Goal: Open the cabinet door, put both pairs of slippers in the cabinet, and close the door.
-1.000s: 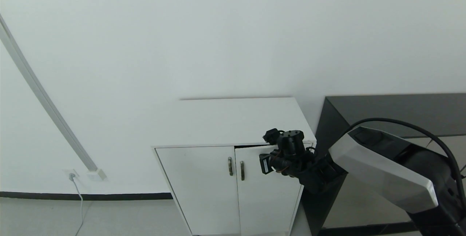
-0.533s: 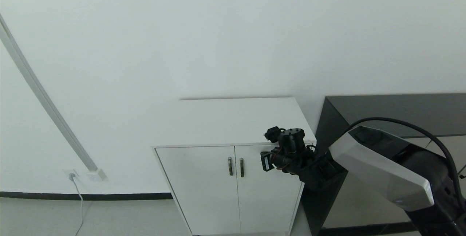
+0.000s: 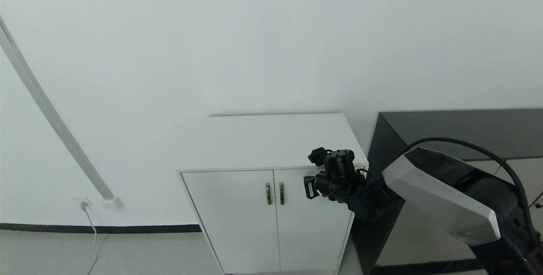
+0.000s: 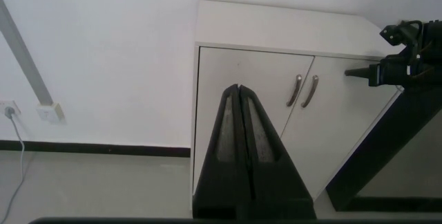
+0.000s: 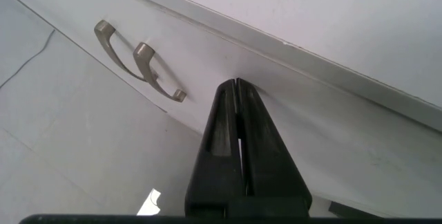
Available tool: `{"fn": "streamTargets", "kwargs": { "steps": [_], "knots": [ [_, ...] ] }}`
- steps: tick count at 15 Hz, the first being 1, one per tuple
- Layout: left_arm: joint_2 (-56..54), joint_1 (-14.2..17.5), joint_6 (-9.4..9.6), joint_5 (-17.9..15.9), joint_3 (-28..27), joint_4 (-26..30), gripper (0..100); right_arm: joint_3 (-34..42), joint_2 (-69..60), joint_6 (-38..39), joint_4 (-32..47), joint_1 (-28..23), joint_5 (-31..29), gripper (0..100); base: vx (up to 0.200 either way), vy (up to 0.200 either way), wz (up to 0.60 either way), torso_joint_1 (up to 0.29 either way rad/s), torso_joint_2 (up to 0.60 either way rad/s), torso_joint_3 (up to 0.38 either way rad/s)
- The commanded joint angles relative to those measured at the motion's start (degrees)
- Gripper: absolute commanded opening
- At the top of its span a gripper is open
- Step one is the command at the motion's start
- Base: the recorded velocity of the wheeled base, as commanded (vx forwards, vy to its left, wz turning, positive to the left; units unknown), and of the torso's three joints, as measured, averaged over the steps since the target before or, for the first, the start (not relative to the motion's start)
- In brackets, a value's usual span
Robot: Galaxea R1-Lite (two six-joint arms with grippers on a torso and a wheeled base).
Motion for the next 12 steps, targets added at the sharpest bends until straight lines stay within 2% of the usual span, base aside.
{"fn": "streamTargets", "kwargs": {
  "steps": [1,8,10,12],
  "knots": [
    [0.00,0.04,-0.01,0.04,0.01,-0.02,0,-0.13,0.08,-0.01,-0.07,0.03,0.02,0,0.000,0.000,0.00,0.000,0.00,0.000],
    [0.00,0.04,-0.01,0.13,0.01,-0.11,0,0.57,-0.18,0.17,-0.42,-0.14,0.02,0,0.000,0.000,0.00,0.000,0.00,0.000],
    [0.00,0.04,-0.01,0.13,0.01,-0.11,0,6.55,-4.13,0.34,-1.83,0.30,0.11,0,0.000,0.000,0.00,0.000,0.00,0.000],
    [0.00,0.04,-0.01,0.13,0.01,-0.02,0,12.70,-7.83,0.17,-6.84,0.56,0.11,0,0.000,0.000,0.00,0.000,0.00,0.000]
  ]
}}
